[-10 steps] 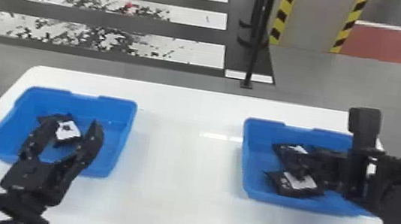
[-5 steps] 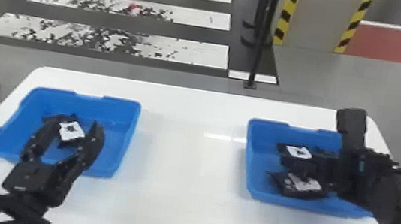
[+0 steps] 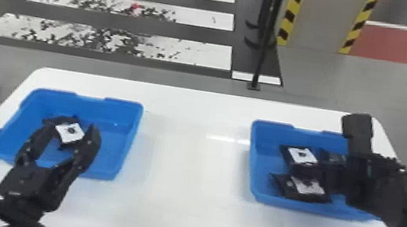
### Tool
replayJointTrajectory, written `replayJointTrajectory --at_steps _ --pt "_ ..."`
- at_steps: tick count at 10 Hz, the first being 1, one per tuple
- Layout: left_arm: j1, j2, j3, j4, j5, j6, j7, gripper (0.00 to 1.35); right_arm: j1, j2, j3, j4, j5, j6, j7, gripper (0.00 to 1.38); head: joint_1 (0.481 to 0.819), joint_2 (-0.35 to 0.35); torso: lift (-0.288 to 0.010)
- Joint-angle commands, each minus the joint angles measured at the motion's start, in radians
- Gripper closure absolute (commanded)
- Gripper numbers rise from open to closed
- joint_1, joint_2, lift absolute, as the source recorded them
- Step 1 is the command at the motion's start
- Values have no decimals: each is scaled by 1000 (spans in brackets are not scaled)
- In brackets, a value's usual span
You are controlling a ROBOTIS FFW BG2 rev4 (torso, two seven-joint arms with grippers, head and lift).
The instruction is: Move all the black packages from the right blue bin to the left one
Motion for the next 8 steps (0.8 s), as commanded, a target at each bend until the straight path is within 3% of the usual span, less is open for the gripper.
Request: replayJointTrajectory --at_steps 1,2,3,4,8 --pt "3 -2 3 4 2 -6 0 233 0 0 -1 5 -8 20 0 645 695 26 -140" --pt "3 -4 5 6 4 -9 0 233 0 0 -1 15 -34 20 0 771 695 27 -140" --pt "3 -5 7 6 8 -19 0 234 10 0 -5 13 -50 7 0 995 695 32 -140" --pt "3 -5 7 9 10 -31 0 234 29 0 -19 -2 -72 -34 2 1087 695 39 -140" --pt "0 -5 3 16 10 -43 3 234 133 8 -109 0 -181 -309 63 1105 695 55 -140"
